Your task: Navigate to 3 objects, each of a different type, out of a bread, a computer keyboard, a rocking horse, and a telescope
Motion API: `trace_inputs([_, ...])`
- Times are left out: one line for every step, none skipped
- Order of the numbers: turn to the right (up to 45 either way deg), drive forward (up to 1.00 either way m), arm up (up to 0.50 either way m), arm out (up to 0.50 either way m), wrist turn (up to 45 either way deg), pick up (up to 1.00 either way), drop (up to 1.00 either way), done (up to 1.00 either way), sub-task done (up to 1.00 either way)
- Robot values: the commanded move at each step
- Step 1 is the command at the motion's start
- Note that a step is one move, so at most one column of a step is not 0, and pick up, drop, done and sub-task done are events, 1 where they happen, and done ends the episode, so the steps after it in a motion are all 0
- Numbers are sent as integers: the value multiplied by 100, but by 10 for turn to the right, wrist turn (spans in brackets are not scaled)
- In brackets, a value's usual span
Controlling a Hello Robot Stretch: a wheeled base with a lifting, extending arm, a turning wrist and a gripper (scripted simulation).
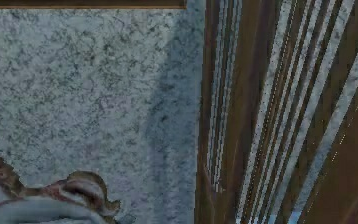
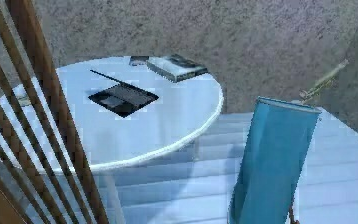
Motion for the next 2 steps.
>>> trace_inputs([-300, 0, 0, 0, 0, 0, 0, 0, 0])
trace_inputs([-450, 0, 0, 0, 0, 0, 0, 0, 0])
